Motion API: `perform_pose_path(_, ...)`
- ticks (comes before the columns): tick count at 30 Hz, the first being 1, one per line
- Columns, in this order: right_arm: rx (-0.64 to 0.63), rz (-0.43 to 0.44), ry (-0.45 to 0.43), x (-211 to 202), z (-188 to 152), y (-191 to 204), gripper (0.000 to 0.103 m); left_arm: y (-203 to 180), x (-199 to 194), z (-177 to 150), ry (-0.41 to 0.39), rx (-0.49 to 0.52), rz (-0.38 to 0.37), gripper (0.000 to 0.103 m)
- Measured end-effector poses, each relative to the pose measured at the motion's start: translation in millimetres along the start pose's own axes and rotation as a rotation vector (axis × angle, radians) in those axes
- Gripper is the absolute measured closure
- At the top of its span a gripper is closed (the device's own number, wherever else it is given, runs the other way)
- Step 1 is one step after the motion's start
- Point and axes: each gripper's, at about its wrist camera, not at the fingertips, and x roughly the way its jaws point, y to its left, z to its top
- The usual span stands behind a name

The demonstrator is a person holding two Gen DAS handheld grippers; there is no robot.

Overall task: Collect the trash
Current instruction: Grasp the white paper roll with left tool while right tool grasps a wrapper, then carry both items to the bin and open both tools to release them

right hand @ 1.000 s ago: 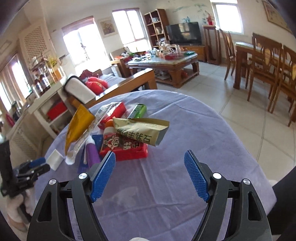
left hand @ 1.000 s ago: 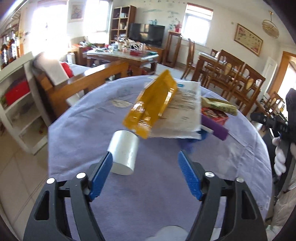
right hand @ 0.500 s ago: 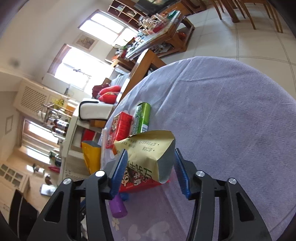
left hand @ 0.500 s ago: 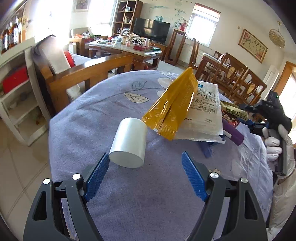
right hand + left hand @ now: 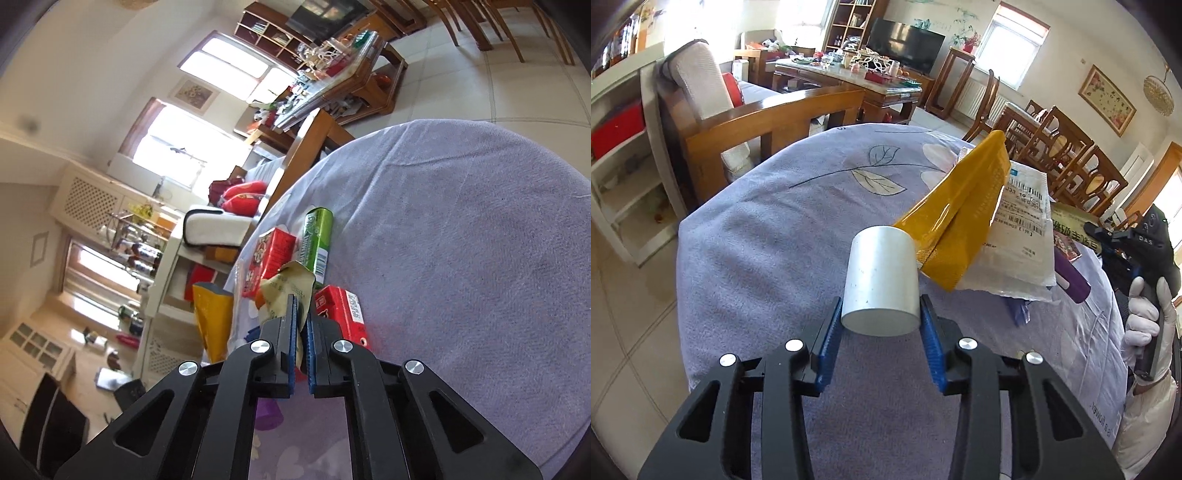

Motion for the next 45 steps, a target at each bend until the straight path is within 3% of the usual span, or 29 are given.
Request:
perform_pose_path(6, -0.024, 0.017, -0.050, -25.2, -10.8, 7.9, 0.100, -3.8, -9.7, -4.6, -0.058, 0.020, -0.006, 0.063)
perform_pose_path(12, -0.052, -0.019, -0.132, -66.3, -22.0, 8.3, 0.100, -23.7, -26.7, -11.0, -0.137, 0.061, -0.026, 0.063)
perform_pose_path(18, -0.064, -0.060, -0.250, -127.5, -37.6, -3.7, 0.100, -60.3, -47.3, -8.6, -0.206, 0.103, -0.121, 0.063)
perform_pose_path(25, -0.044, -0.140, -0.434, -219.3, -57.0, -33.6, 0.100, -166.5, -52.8, -5.7, -0.230, 0.260, -0.317, 0.063)
perform_pose_path(31, 0.027, -0.215, -0.591, -300.7, -72.3, -77.3, 0.100, -269.8, -31.0, -9.0, -0.192, 0.393, -0.492, 0.063)
perform_pose_path(38, 0.130, -0.350, -0.791, -390.5, -99.0, -130.9, 0.100, -389.1, 10.3, -23.1, -0.081, 0.517, -0.704, 0.063)
perform_pose_path(45, 0.207, -0.477, -0.896, -444.6, -124.5, -176.3, 0.100, -475.5, 52.9, -48.1, 0.035, 0.575, -0.801, 0.063)
